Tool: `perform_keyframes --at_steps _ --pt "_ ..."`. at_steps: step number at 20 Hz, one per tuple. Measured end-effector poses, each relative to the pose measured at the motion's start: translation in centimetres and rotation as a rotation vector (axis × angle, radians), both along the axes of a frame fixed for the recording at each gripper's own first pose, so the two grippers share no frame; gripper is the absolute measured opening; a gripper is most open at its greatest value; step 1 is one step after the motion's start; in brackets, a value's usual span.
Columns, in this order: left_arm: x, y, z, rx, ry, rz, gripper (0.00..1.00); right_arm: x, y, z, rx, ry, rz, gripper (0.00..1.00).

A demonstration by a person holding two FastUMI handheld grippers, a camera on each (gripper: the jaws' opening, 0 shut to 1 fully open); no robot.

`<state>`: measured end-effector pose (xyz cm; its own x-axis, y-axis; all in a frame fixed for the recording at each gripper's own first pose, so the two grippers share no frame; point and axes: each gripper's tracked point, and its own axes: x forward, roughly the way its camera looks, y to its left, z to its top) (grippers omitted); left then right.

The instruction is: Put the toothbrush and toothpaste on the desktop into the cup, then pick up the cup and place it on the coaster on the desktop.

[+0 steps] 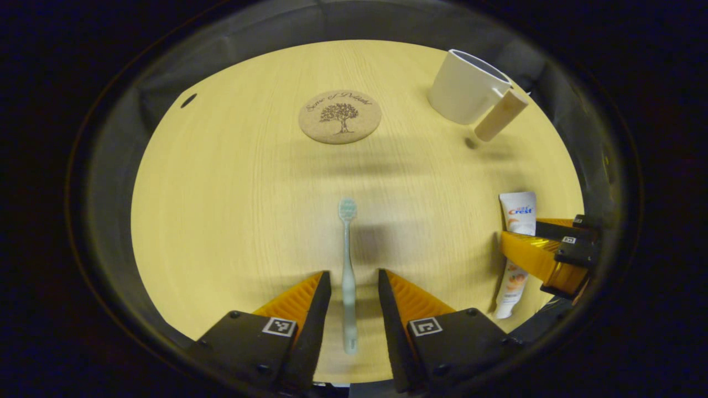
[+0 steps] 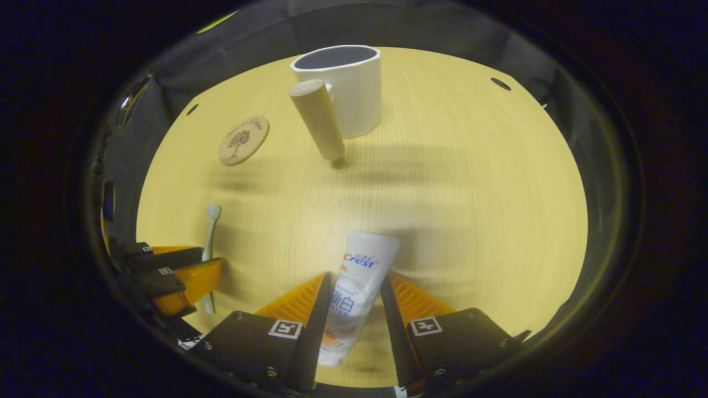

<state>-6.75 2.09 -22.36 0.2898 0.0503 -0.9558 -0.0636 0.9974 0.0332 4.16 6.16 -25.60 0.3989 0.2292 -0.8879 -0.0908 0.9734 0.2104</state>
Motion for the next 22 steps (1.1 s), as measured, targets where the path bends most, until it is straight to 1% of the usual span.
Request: perform_keyframes --at_steps 1,3,4,5,6,7,8,10,11,16,17,19,20,21,22 --pt "0.1 -0.1 -0.1 -0.003 -0.002 0.001 0.36 -0.4 0.3 0.1 0.023 0.011 -0.003 0.57" --pt "0.2 0.4 0.2 0.002 -0.020 -0.001 0.36 -0.2 0.4 0.0 0.037 0.007 -0.007 0.41" --pt "0.0 0.2 0.0 -0.004 -0.015 0.001 0.27 -0.2 0.5 0.1 0.045 0.006 -0.017 0.41" --pt "0.1 0.2 0.0 -0.013 -0.026 -0.012 0.18 0.0 0.6 0.1 0.050 0.000 -0.014 0.36" --pt "0.0 0.2 0.2 -0.011 -0.029 -0.020 0.17 -0.1 0.5 0.0 0.053 -0.003 -0.010 0.36" --pt "-0.2 0.3 0.2 -0.013 -0.039 -0.019 0.14 0.0 0.6 0.1 0.064 -0.005 -0.020 0.36" --pt "-0.1 0.2 0.3 -0.012 -0.049 -0.030 0.13 -0.1 0.8 0.1 0.076 -0.008 -0.022 0.30" --pt "0.0 0.4 0.3 -0.011 -0.078 -0.033 0.13 -0.1 0.7 0.2 0.094 -0.014 -0.024 0.30" --pt "0.0 0.4 0.4 -0.017 -0.088 -0.025 0.08 -0.1 0.7 0.3 0.101 -0.019 -0.024 0.30" --pt "-0.1 0.7 1.7 -0.049 -0.193 -0.007 0.09 0.3 0.6 2.0 0.157 -0.130 -0.026 0.30" --pt "0.0 0.7 2.0 -0.057 -0.217 -0.010 0.06 0.0 0.5 2.3 0.162 -0.145 -0.023 0.30" --pt "0.0 0.7 2.9 -0.068 -0.259 -0.001 0.09 -0.3 0.3 2.9 0.174 -0.168 -0.031 0.30" --pt "0.0 0.4 3.4 -0.073 -0.281 0.002 0.06 -0.4 0.3 3.4 0.186 -0.185 -0.035 0.30" --pt "-0.1 0.4 3.8 -0.075 -0.300 0.001 0.08 -0.4 0.3 3.9 0.196 -0.205 -0.044 0.30" --pt "-0.1 0.4 4.4 -0.074 -0.321 -0.001 0.08 -0.3 0.2 4.2 0.204 -0.230 -0.050 0.30"
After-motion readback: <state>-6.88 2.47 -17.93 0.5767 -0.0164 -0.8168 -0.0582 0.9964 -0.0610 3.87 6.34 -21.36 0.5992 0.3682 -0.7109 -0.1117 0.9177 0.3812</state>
